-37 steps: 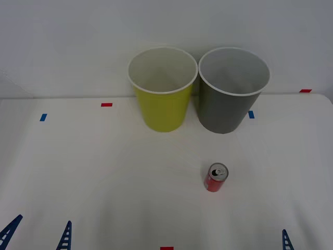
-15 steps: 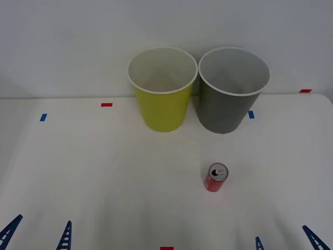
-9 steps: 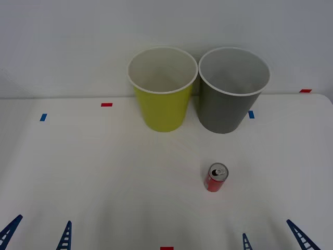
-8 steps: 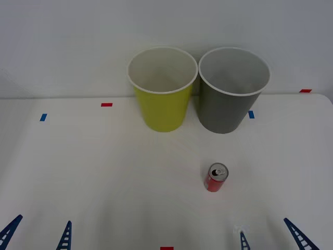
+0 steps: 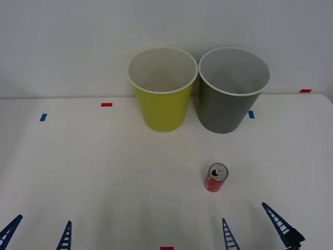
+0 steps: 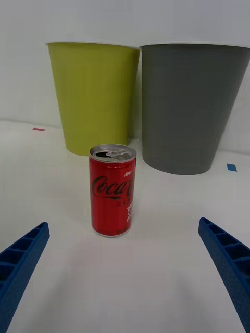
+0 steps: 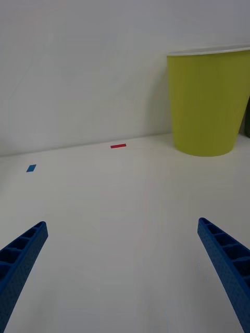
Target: Put cans in the gray bin and PET bottles in the light green bin.
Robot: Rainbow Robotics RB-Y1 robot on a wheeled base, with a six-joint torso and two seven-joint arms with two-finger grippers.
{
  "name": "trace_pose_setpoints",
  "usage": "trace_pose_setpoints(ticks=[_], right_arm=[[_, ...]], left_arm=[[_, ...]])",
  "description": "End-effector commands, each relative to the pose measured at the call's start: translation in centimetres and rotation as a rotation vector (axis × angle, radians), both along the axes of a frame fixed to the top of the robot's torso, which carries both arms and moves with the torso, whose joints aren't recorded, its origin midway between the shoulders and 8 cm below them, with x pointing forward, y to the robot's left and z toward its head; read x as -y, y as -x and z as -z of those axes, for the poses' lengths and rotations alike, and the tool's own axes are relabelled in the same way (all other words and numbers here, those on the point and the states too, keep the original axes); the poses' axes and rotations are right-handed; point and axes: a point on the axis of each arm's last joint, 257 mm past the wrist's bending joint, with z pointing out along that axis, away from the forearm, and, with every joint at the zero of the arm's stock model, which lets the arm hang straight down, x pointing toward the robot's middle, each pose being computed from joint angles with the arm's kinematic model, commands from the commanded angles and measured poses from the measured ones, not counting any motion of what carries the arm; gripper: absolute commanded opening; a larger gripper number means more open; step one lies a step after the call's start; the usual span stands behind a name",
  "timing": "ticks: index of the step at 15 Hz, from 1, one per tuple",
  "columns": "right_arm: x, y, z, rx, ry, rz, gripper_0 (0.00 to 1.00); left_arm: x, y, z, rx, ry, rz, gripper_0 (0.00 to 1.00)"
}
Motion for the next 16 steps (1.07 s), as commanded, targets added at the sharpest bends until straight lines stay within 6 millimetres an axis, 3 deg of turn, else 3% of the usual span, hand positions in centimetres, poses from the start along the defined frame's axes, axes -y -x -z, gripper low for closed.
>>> trace_pose_setpoints(ticks=[1,7,12,16], right_arm=[[-1.1,-1.5,0.5,-0.025,-0.002,-0.011,1.0],[-2.8,-5.9,0.3,-0.047,-0.023,-0.003,1.0],[-3.6,-7.9,-0.3,-0.046,-0.047,0.008,1.0],[-4.2,-9.7,0.4,-0.041,-0.069,0.024,1.0]], left_arm=[[0.0,0.0,0.0,0.0,0.0,0.0,1.0],[0.0,0.0,0.0,0.0,0.0,0.0,1.0],[0.0,0.0,0.0,0.0,0.0,0.0,1.0],[0.0,0.0,0.0,0.0,0.0,0.0,1.0]])
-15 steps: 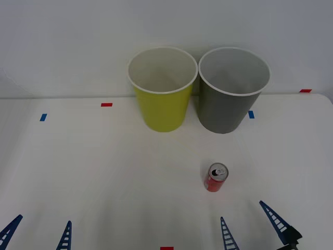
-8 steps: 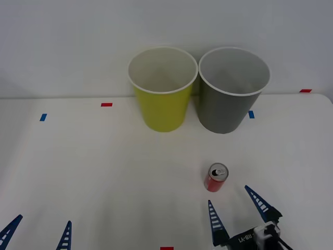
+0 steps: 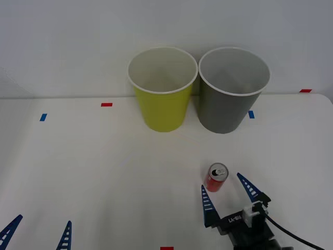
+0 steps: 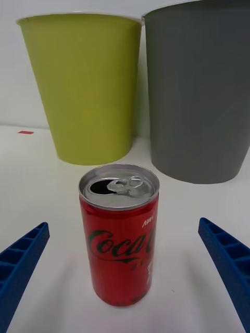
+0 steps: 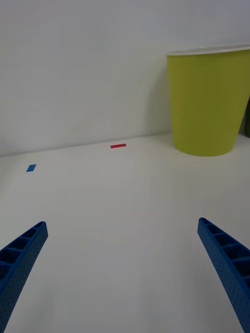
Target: Put cans in the gray bin and PET bottles in the light green bin.
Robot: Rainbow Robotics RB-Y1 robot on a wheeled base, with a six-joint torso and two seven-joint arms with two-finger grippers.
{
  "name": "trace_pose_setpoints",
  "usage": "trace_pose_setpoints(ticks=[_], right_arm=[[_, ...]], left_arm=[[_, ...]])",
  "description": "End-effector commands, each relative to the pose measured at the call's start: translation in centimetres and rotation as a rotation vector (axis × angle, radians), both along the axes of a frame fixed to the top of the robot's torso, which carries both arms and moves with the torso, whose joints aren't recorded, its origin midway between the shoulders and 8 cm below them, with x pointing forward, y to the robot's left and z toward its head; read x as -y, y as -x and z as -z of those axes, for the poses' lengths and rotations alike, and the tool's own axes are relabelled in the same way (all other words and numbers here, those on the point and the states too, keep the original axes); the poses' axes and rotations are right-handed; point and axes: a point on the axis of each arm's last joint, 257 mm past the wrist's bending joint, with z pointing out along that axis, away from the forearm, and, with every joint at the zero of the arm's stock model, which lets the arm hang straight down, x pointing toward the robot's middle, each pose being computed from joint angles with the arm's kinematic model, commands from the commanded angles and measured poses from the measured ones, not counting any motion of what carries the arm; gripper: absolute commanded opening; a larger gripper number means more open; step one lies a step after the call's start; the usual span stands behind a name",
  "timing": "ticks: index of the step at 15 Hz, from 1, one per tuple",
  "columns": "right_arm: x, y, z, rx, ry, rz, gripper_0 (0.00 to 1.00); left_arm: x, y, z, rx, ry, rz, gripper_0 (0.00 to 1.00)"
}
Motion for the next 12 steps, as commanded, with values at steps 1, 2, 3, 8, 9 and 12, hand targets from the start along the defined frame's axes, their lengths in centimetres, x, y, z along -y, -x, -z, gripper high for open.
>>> trace_pose_setpoints(ticks=[1,2,3,8,9,12], right_arm=[[-0.2,-1.6,0.3,0.022,-0.014,0.018,1.0],[-0.5,-2.2,-0.1,0.031,-0.017,0.019,1.0],[-0.7,-2.8,-0.3,0.029,-0.019,0.016,1.0],[0.0,-4.2,-0.3,0.013,-0.006,0.027,1.0],[-0.1,-4.3,-0.3,0.009,-0.01,0.027,1.0],[-0.2,-4.6,-0.3,0.002,-0.015,0.024,0.9]], left_arm=[[0.0,0.0,0.0,0.0,0.0,0.0,1.0],[0.0,0.0,0.0,0.0,0.0,0.0,1.0],[0.0,0.0,0.0,0.0,0.0,0.0,1.0],[0.0,0.0,0.0,0.0,0.0,0.0,1.0],[0.0,0.0,0.0,0.0,0.0,0.0,1.0],[0.0,0.0,0.0,0.0,0.0,0.0,1.0]])
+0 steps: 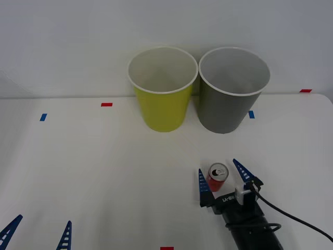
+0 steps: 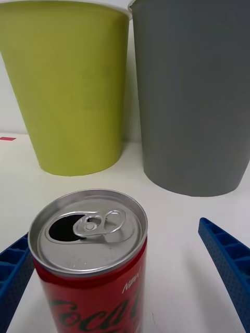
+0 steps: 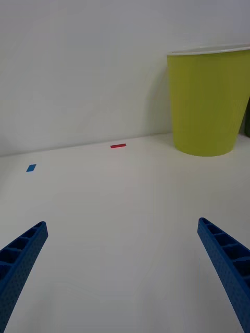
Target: Put cans in the gray bin and PET bottles in the light green bin.
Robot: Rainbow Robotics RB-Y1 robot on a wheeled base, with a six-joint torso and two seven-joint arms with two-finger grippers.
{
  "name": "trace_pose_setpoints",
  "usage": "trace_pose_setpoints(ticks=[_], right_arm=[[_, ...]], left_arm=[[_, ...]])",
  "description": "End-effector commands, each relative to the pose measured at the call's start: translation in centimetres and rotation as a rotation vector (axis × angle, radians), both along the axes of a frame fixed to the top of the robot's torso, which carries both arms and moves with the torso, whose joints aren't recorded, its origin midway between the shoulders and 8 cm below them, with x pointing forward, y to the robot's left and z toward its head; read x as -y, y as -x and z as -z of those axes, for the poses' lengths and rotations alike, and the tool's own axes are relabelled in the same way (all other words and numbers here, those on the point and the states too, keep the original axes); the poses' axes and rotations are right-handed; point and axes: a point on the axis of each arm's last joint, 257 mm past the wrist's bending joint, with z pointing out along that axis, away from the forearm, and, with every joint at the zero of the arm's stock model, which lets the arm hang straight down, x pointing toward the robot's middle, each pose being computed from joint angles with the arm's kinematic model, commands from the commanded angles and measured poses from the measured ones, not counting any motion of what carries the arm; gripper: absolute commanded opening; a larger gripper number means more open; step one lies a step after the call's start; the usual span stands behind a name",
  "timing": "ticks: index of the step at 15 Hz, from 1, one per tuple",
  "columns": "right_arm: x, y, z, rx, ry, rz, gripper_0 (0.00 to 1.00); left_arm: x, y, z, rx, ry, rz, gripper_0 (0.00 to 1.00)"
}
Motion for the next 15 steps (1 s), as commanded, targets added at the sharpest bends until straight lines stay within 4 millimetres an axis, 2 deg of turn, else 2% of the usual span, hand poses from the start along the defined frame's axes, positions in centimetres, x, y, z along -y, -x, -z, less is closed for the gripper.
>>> trace_pose_setpoints(ticks=[1,2,3,8,11,14,15], right_arm=[[-0.4,-0.3,-0.1,-0.006,-0.015,-0.006,0.51],[-0.5,-0.3,-0.1,-0.008,-0.022,-0.006,0.28],[-0.5,-0.3,-0.2,-0.011,-0.04,-0.004,0.12],[-0.2,-0.5,-0.2,-0.026,-0.097,0.007,0.07],[0.7,-0.6,-0.2,-0.031,-0.117,0.017,0.06],[1.4,-0.9,-1.6,-0.05,-0.101,0.022,0.04],[1.7,-1.0,-2.7,-0.075,-0.088,0.027,0.04]], left_arm=[[0.0,0.0,0.0,0.0,0.0,0.0,1.0],[0.0,0.0,0.0,0.0,0.0,0.0,1.0],[0.0,0.0,0.0,0.0,0.0,0.0,1.0],[0.0,0.0,0.0,0.0,0.0,0.0,1.0],[0.0,0.0,0.0,0.0,0.0,0.0,1.0],[0.0,0.0,0.0,0.0,0.0,0.0,1.0],[0.0,0.0,0.0,0.0,0.0,0.0,1.0]])
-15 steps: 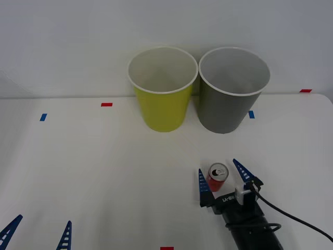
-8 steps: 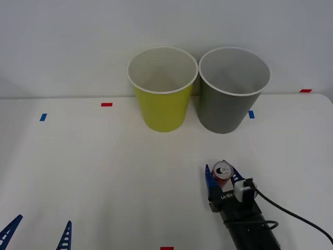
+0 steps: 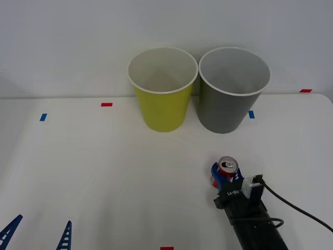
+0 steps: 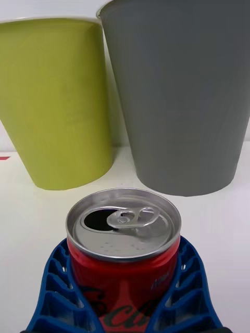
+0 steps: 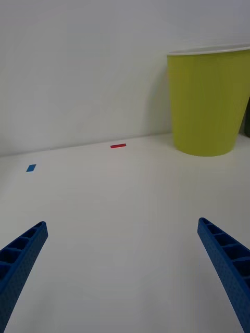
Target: Put cans in the gray bin and PET bottles in the light green bin.
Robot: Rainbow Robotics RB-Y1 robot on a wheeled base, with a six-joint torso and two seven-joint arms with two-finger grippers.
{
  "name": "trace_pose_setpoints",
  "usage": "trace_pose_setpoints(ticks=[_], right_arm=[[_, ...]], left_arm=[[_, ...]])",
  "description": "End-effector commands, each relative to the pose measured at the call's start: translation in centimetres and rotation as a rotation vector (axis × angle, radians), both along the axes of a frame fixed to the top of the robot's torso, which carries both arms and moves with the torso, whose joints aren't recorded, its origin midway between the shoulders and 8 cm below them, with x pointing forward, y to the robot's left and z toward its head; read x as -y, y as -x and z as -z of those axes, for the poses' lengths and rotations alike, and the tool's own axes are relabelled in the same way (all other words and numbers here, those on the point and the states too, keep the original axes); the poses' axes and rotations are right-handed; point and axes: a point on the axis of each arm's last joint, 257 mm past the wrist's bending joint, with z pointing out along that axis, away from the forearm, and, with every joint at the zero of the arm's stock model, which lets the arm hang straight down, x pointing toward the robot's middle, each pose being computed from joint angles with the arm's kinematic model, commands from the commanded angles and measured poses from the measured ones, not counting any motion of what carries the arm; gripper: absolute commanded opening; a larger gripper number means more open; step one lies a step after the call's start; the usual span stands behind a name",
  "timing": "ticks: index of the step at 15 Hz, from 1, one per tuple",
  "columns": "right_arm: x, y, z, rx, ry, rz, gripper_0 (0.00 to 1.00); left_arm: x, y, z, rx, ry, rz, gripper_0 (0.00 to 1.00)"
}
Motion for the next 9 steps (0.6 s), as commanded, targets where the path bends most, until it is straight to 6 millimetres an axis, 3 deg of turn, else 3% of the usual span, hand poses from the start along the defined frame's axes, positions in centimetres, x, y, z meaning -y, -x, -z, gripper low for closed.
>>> trace_pose_setpoints(ticks=[1,4,9], right_arm=[[1.1,-0.1,-3.1,-0.079,0.038,0.01,0.04],[2.1,0.6,-7.4,-0.133,0.069,0.018,0.03],[3.2,1.4,-12.1,-0.189,0.087,0.018,0.03]], left_arm=[[0.0,0.0,0.0,0.0,0.0,0.0,1.0],[0.0,0.0,0.0,0.0,0.0,0.0,1.0],[0.0,0.0,0.0,0.0,0.0,0.0,1.0]])
